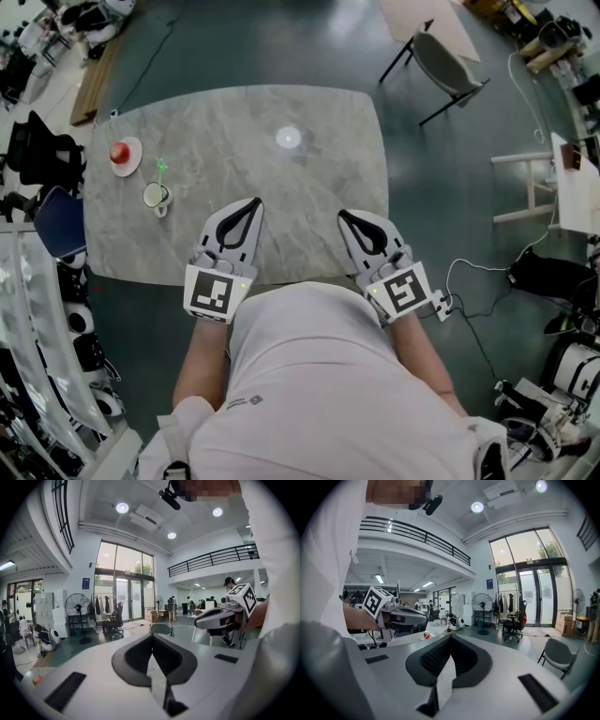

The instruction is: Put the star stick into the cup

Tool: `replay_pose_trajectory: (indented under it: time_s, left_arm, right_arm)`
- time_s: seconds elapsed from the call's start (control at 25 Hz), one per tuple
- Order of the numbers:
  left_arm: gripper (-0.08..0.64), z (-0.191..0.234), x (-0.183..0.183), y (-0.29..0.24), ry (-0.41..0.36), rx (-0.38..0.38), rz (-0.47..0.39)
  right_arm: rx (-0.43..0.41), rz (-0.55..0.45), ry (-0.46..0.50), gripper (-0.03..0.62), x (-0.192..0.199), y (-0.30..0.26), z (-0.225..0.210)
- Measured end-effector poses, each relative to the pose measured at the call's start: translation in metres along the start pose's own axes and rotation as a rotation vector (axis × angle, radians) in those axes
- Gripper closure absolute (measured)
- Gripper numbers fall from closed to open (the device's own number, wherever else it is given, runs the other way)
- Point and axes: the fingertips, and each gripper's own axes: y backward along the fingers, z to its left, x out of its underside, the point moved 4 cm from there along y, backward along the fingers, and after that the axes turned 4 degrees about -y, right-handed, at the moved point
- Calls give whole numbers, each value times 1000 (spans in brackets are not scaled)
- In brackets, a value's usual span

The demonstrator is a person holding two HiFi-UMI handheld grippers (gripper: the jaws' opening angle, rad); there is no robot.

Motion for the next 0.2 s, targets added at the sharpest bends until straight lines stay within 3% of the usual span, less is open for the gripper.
replay_pose_trajectory:
  time_s: [0.2]
  left_arm:
    - [557,7,3,1,3,-2,1]
  right_arm:
    - [4,13,-4,586,2,-8,1]
